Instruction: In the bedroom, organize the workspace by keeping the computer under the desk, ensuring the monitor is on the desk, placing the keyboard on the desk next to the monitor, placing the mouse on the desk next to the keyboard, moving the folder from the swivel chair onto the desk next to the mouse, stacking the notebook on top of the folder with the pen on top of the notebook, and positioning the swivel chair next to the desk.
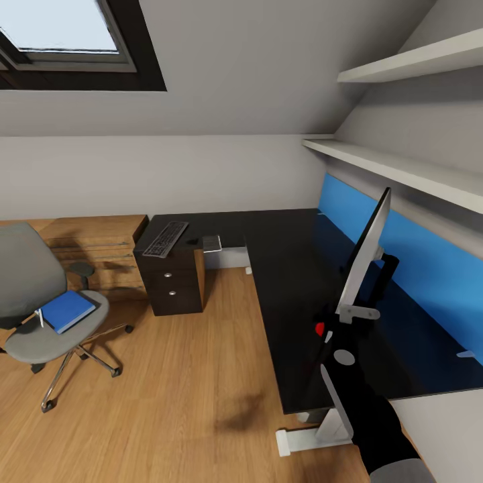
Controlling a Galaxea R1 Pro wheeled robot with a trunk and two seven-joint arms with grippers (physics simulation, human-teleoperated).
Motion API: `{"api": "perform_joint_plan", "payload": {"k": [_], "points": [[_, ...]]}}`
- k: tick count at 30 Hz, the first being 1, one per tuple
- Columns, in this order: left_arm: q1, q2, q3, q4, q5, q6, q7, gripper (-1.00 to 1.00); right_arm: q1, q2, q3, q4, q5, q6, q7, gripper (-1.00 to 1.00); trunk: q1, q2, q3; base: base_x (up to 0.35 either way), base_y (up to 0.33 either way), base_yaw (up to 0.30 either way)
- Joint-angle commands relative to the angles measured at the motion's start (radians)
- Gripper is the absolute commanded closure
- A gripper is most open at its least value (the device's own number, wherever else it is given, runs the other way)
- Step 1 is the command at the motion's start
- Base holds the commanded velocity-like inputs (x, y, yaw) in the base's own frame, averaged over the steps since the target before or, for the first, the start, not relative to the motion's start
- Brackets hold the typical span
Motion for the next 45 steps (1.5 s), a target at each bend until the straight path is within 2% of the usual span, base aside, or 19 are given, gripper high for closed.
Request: {"api": "perform_joint_plan", "payload": {"k": [1, 11, 22, 45], "points": [[-0.001, 0.000, -0.002, 0.000, -0.001, -0.003, 0.003, -1.00, -0.001, 0.000, 0.001, -0.001, 0.009, 0.010, -0.004, -1.00, 0.000, -0.002, -0.002, 0.000, 0.000, 0.000], [-0.001, 0.000, -0.002, 0.001, -0.001, -0.003, 0.003, -1.00, -0.001, -0.001, 0.001, -0.023, 0.008, 0.010, -0.002, -1.00, 0.000, -0.002, -0.002, 0.000, 0.000, 0.000], [-0.001, -0.002, -0.002, 0.001, -0.001, -0.003, 0.004, -1.00, -0.002, 0.001, 0.001, -0.021, 0.008, 0.013, 0.032, -1.00, 0.000, -0.002, -0.002, 0.000, 0.000, 0.000], [-0.001, -0.001, -0.002, 0.001, -0.001, -0.003, 0.003, -1.00, -0.002, -0.001, -0.007, -0.021, 0.010, 0.008, 0.034, -1.00, 0.000, -0.002, -0.002, 0.054, 0.032, 0.000]]}}
